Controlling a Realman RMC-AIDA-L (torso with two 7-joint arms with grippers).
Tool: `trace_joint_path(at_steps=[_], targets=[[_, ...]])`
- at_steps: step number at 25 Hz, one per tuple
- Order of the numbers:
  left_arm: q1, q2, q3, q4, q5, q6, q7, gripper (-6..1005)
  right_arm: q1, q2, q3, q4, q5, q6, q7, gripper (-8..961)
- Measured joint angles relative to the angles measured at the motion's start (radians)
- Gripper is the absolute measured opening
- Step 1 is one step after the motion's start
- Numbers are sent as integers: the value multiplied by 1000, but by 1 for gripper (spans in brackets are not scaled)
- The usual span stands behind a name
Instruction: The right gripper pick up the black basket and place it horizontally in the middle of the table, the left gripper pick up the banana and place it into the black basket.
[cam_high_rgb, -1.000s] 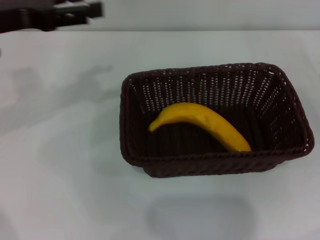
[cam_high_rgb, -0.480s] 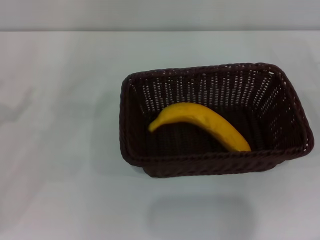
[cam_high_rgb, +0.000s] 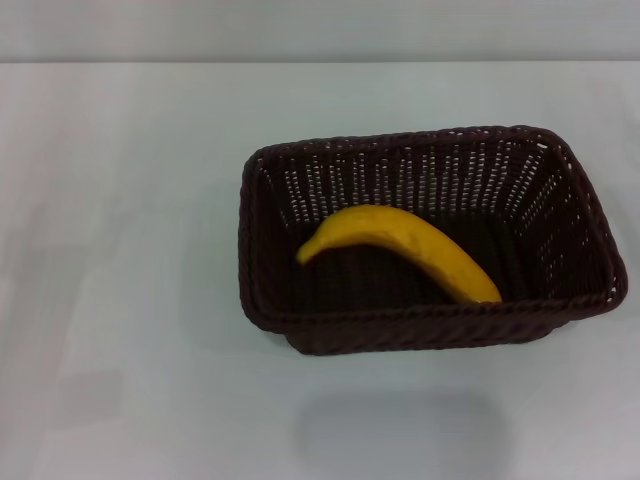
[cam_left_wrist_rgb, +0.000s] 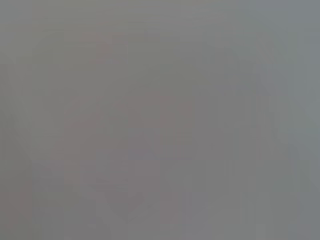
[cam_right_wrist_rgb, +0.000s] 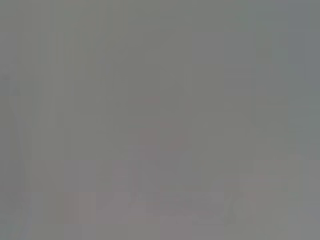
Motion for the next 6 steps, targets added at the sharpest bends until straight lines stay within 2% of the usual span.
trace_joint_path(at_steps=[6], targets=[[-22,-3,-1,-34,-49,-12,21,882,-5,1,0,43,72,55,-71,653]])
